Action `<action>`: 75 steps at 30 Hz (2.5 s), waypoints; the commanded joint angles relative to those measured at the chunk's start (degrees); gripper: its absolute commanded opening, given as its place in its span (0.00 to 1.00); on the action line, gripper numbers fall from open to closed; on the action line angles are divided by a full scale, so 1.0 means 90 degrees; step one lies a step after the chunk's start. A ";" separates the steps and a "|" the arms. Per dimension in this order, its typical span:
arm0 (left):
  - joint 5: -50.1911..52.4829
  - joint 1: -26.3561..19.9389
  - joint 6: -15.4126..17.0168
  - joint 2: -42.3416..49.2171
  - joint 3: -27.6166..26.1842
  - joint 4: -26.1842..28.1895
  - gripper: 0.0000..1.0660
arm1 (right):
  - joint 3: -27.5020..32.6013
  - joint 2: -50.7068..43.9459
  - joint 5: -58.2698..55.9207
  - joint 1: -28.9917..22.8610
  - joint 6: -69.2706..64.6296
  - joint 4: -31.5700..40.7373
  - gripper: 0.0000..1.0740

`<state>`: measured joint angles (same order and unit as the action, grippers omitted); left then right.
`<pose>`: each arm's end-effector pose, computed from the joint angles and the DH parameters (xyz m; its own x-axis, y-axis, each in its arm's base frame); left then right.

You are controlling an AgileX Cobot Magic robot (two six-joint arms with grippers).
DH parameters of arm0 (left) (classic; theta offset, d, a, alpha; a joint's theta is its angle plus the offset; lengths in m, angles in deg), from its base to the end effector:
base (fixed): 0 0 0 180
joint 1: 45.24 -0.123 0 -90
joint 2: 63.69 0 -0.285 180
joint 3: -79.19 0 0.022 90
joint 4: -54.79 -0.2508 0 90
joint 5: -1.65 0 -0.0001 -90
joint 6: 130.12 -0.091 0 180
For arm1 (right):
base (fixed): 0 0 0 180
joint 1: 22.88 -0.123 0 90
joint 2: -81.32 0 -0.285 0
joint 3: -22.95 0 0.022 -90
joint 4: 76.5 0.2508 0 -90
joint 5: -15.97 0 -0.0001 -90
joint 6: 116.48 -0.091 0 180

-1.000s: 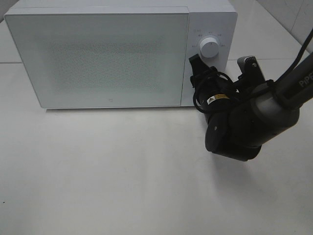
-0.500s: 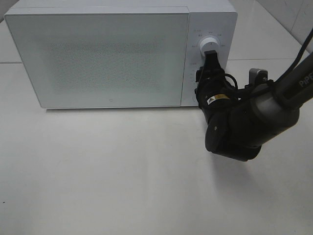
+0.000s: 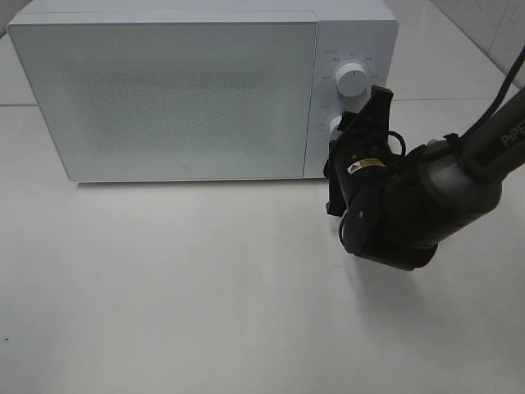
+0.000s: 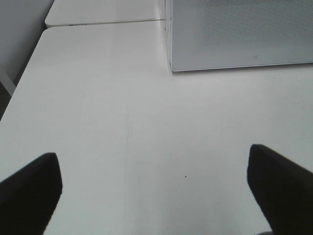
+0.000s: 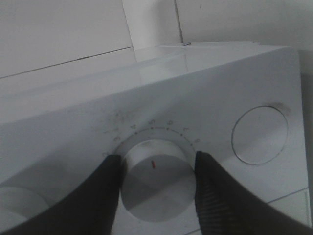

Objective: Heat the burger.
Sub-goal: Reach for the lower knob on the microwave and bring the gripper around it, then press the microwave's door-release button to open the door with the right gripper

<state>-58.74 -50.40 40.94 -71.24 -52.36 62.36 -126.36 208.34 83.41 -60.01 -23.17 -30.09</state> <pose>-0.0049 -0.0109 0.2790 -0.4363 0.0507 -0.8984 0.0527 0.9981 0.0308 0.3189 0.1651 0.1164 0.1131 0.9691 0.2191 0.0903 -0.2297 0.9691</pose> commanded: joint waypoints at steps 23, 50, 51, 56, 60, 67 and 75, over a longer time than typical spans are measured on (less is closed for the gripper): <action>0.0083 -0.0025 0.0019 0.0146 0.0019 0.0064 0.92 | -0.0108 -0.0070 0.1101 0.0045 -0.0395 -0.0083 0.08; 0.0083 -0.0025 0.0013 0.0146 0.0019 0.0064 0.92 | 0.0656 -0.0751 -0.0159 0.0045 0.1553 -0.0618 0.67; 0.0083 -0.0025 0.0013 0.0146 0.0019 0.0064 0.92 | 0.0872 -0.0898 -0.0382 0.0045 0.1598 -0.0796 0.67; 0.0083 -0.0025 0.0013 0.0146 0.0019 0.0064 0.92 | 0.1356 -0.1235 -0.0999 0.0045 0.1865 -0.1432 0.67; 0.0083 -0.0025 0.0013 0.0146 0.0019 0.0064 0.92 | 0.1732 -0.1681 -0.1763 0.0045 0.2801 -0.2050 0.67; 0.0083 -0.0025 0.0013 0.0146 0.0019 0.0064 0.92 | 0.1795 -0.2394 -0.3419 0.0236 0.4736 -0.2107 0.66; 0.0083 -0.0025 0.0013 0.0146 0.0019 0.0064 0.92 | 0.1674 -0.3419 -0.5602 0.1050 0.7716 -0.2114 0.66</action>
<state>-58.74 -50.40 40.94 -71.24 -52.36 62.36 -110.49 179.40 37.74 -51.93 39.62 -48.31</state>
